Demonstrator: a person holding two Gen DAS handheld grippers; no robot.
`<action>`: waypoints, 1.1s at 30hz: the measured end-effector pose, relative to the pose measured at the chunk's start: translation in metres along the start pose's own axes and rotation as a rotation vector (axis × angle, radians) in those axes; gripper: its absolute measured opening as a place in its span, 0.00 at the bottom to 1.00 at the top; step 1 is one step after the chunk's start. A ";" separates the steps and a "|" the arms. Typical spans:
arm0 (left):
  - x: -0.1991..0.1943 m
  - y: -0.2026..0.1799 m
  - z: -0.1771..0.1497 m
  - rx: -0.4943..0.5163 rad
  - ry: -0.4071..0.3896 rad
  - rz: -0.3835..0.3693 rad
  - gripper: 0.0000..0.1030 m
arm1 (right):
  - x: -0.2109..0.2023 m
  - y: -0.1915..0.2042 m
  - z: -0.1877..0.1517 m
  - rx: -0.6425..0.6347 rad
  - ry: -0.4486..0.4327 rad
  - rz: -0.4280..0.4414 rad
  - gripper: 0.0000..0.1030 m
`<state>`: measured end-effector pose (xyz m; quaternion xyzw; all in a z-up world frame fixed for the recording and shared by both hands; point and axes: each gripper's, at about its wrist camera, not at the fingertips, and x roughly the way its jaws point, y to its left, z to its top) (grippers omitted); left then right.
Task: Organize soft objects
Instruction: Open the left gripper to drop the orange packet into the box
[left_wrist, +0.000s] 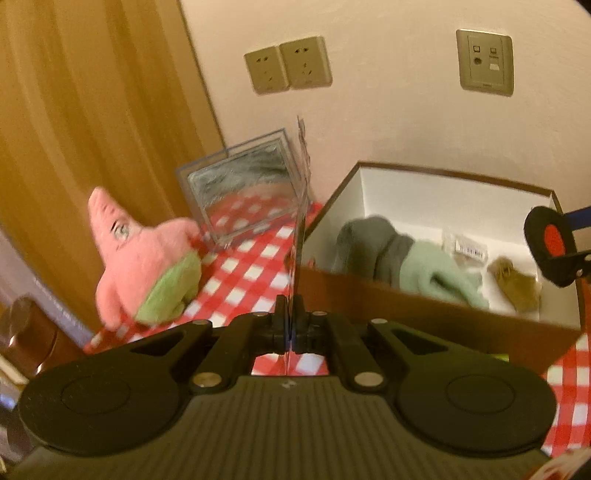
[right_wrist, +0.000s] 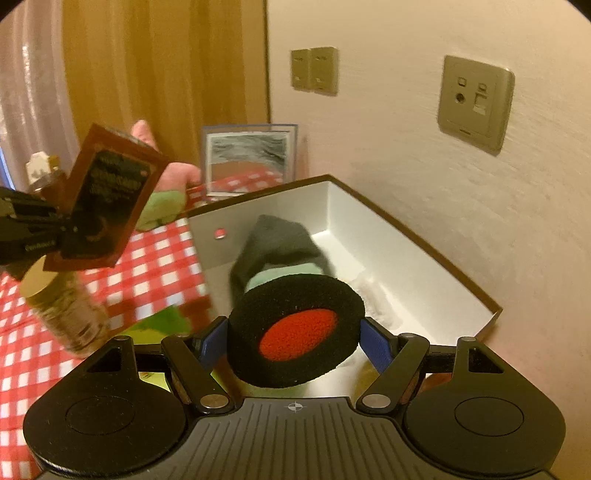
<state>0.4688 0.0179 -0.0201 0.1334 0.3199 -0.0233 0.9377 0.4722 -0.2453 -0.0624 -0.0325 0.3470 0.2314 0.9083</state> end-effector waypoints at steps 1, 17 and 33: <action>0.004 -0.003 0.006 0.007 -0.008 -0.004 0.03 | 0.005 -0.005 0.003 0.004 0.001 -0.007 0.73; 0.078 -0.064 0.077 0.085 -0.069 -0.122 0.08 | 0.037 -0.062 0.018 0.075 0.012 -0.075 0.73; 0.099 -0.059 0.047 0.019 0.060 -0.186 0.28 | 0.049 -0.070 0.016 0.076 0.054 -0.054 0.73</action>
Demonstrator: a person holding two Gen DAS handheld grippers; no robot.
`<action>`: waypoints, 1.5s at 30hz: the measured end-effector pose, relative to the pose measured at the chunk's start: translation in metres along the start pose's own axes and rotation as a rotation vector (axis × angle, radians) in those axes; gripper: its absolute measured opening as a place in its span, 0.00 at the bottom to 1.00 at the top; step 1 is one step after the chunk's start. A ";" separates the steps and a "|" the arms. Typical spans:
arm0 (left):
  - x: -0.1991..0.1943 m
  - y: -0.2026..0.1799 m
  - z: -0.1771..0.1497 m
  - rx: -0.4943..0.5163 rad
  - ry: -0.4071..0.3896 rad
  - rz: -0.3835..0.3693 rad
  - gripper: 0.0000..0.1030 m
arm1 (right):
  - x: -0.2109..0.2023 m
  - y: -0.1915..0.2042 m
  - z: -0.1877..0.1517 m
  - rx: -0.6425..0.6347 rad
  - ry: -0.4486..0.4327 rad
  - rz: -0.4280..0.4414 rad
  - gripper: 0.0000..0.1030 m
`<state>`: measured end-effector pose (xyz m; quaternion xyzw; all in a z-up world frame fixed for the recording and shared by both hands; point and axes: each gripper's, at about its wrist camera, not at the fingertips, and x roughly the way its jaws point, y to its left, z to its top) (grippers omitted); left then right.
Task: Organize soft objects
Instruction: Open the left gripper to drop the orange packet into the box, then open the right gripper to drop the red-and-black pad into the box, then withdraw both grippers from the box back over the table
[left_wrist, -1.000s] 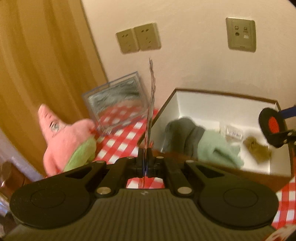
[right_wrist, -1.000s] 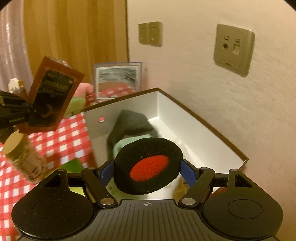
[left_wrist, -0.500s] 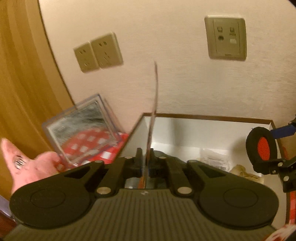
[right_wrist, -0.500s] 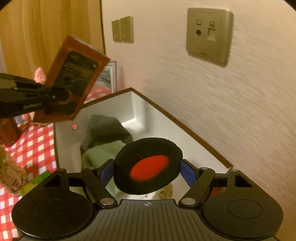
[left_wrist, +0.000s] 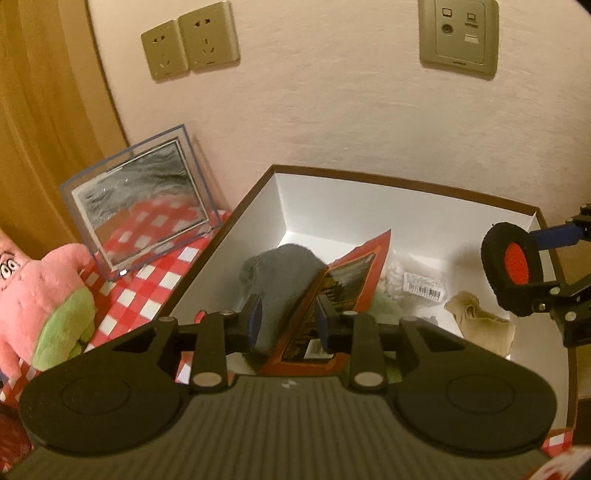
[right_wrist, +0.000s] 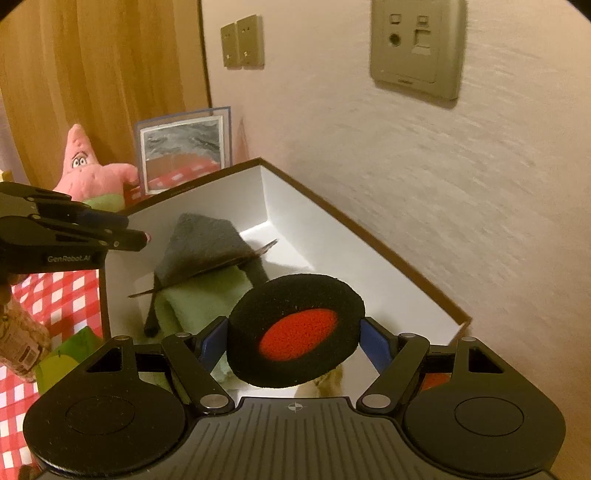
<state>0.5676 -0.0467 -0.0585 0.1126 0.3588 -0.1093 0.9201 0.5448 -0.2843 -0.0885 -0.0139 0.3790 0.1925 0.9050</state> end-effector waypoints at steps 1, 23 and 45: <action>-0.001 0.001 -0.001 -0.003 0.004 0.002 0.28 | 0.001 0.002 0.001 -0.002 0.000 0.003 0.73; -0.033 -0.001 -0.016 -0.087 0.052 -0.030 0.34 | -0.010 0.006 -0.011 0.023 0.006 0.039 0.83; -0.141 -0.011 -0.051 -0.191 -0.043 -0.046 0.46 | -0.087 0.031 -0.035 0.037 -0.053 0.080 0.83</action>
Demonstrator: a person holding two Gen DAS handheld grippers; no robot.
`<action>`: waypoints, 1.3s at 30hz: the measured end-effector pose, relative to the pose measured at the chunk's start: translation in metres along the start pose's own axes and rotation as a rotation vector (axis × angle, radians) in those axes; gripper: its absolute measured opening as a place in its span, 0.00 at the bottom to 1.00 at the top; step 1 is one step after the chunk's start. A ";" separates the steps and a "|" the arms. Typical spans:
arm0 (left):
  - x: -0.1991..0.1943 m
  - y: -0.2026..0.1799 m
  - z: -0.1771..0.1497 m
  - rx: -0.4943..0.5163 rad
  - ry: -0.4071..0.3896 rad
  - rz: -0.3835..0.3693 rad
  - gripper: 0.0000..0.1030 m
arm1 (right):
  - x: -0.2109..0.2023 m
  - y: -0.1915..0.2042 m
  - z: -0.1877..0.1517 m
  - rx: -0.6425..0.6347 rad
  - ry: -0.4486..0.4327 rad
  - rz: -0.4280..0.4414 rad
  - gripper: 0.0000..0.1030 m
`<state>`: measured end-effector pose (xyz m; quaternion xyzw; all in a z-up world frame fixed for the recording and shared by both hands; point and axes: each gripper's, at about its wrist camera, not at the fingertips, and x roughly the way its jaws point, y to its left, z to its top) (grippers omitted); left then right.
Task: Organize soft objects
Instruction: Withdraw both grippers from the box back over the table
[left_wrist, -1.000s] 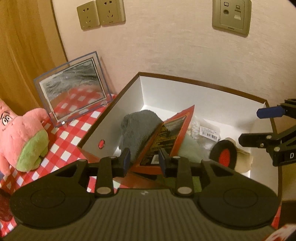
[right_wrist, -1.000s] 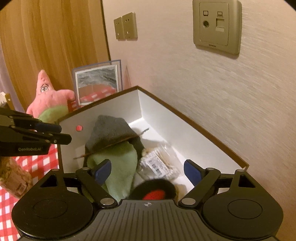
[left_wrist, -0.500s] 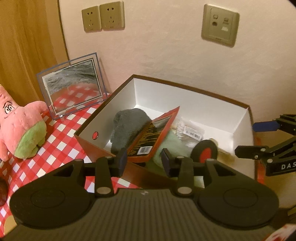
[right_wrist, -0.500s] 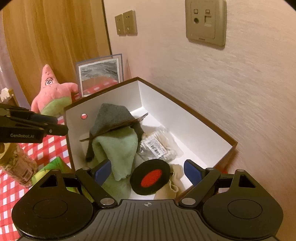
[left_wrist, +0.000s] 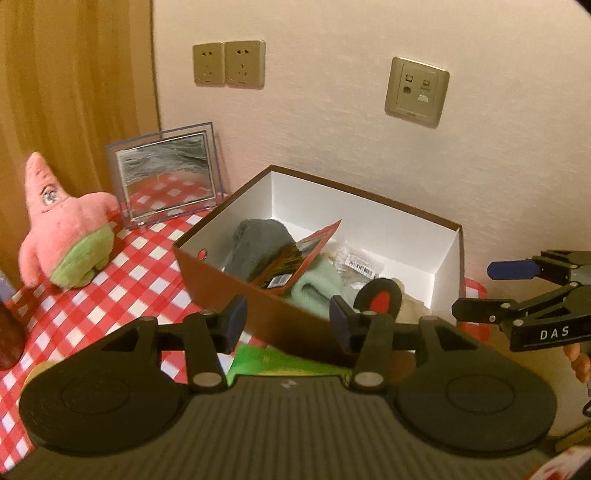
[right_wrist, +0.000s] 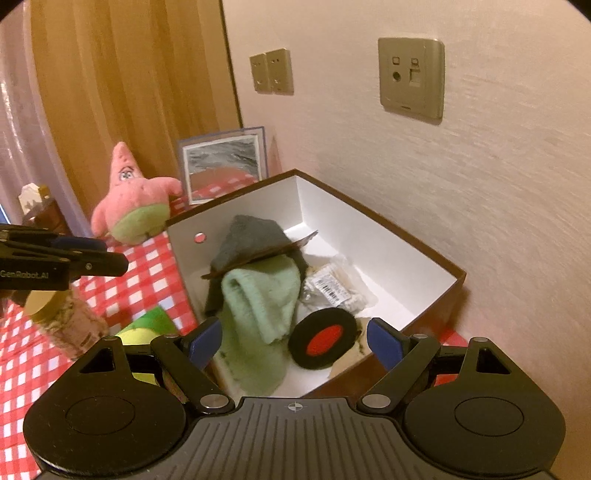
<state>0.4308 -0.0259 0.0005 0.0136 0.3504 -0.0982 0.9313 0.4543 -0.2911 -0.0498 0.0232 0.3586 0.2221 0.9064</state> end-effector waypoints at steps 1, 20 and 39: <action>-0.007 0.001 -0.005 -0.002 -0.001 0.005 0.46 | -0.004 0.003 -0.003 -0.001 0.000 0.005 0.83; -0.097 0.019 -0.107 -0.095 0.072 0.061 0.51 | -0.059 0.066 -0.079 -0.039 0.063 0.091 0.83; -0.105 0.014 -0.178 -0.149 0.223 0.057 0.51 | -0.057 0.100 -0.145 -0.026 0.238 0.128 0.82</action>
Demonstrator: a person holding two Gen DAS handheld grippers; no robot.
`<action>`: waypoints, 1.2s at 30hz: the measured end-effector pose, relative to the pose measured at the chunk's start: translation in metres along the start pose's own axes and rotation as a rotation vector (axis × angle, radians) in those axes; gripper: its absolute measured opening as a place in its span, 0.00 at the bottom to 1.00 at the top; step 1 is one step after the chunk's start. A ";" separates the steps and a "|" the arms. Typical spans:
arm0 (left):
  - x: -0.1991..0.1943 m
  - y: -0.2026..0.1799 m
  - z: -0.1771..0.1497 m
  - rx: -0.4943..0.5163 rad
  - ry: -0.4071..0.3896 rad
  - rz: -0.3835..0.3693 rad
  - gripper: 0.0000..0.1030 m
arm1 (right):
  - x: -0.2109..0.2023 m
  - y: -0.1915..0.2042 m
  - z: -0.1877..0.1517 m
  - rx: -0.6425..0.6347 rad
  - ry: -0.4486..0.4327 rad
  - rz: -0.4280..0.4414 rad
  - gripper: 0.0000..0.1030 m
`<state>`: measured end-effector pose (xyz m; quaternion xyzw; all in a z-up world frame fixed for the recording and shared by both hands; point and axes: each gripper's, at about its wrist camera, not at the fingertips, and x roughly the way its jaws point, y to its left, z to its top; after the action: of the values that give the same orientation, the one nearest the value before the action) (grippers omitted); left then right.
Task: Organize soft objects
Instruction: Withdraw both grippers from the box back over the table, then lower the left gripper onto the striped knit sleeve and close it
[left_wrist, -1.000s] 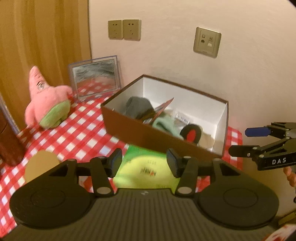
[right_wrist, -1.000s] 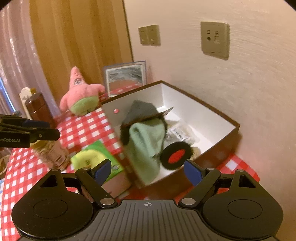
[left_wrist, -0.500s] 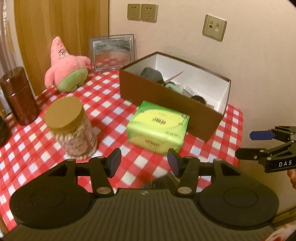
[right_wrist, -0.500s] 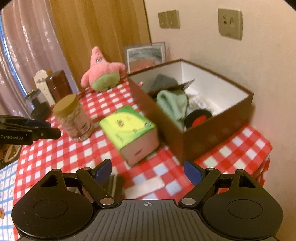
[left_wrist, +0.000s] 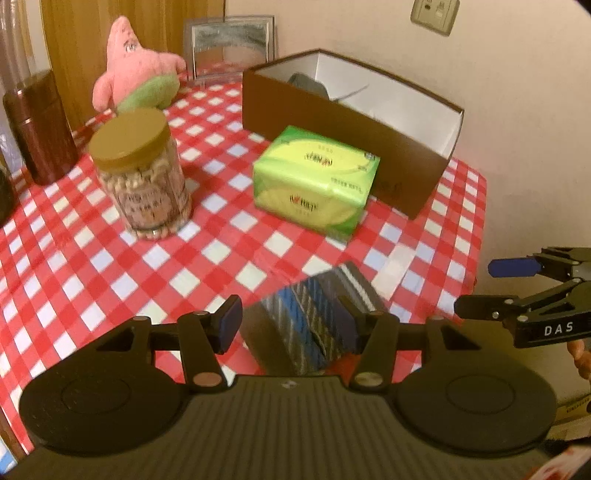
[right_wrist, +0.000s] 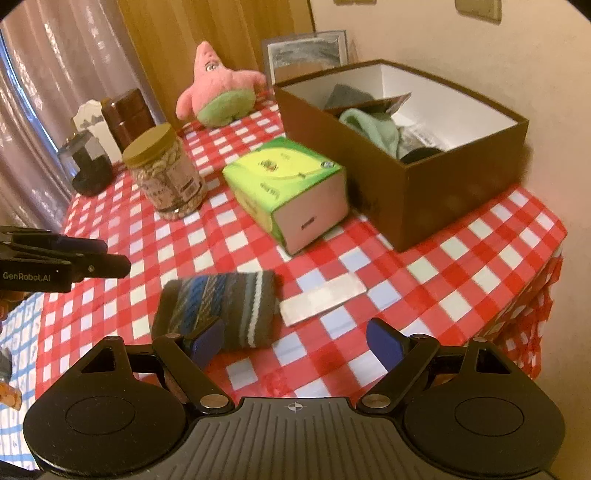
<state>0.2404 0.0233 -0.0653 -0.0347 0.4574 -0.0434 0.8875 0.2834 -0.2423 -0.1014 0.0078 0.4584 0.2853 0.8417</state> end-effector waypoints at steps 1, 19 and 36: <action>0.003 -0.001 -0.002 0.004 0.009 0.000 0.51 | 0.003 0.000 -0.001 0.000 0.007 0.000 0.82; 0.051 -0.031 -0.035 0.176 0.057 0.016 0.56 | 0.041 -0.010 -0.014 0.013 0.089 -0.018 0.82; 0.098 -0.030 -0.027 0.265 0.047 0.054 0.57 | 0.053 -0.028 -0.019 0.064 0.119 -0.027 0.82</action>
<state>0.2742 -0.0180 -0.1573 0.0961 0.4690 -0.0805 0.8742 0.3046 -0.2446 -0.1607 0.0116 0.5165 0.2590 0.8161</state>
